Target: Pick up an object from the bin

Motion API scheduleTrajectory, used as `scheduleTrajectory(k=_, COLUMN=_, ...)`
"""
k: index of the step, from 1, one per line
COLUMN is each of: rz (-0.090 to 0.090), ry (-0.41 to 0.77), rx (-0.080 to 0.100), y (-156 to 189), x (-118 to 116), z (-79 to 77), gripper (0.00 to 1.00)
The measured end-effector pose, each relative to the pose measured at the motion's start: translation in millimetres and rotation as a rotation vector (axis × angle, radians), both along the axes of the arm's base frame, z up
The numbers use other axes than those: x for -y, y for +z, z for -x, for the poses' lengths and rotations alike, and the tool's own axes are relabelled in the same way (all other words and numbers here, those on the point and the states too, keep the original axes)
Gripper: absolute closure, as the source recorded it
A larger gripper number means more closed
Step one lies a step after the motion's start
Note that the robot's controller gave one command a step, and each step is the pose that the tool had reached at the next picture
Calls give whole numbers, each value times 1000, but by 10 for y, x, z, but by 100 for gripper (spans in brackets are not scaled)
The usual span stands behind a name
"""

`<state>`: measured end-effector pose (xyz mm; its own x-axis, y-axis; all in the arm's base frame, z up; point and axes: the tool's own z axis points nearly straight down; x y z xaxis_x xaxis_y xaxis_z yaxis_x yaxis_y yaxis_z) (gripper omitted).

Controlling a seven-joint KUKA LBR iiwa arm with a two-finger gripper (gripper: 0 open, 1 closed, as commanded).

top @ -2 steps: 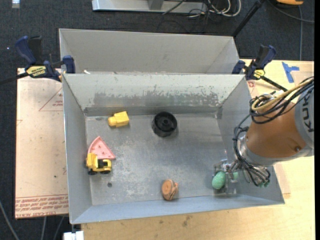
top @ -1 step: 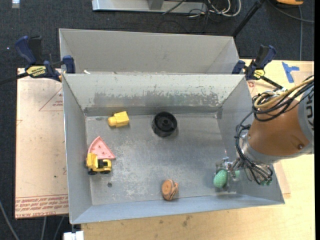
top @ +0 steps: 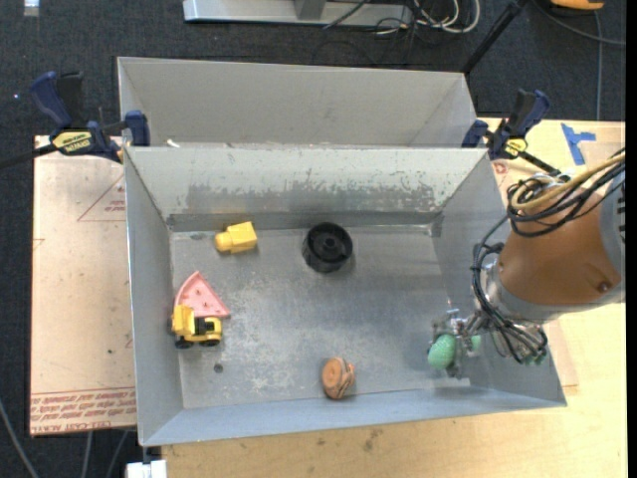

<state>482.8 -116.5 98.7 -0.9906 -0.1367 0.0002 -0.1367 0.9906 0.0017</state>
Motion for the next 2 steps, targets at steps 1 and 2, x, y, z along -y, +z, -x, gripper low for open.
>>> scheduleTrajectory(k=1, rz=0, ry=0, rx=1, y=103, x=2, z=-3, gripper=100)
scheduleTrajectory(k=2, rz=-1, ry=0, rx=-4, y=220, x=-3, z=7, gripper=100)
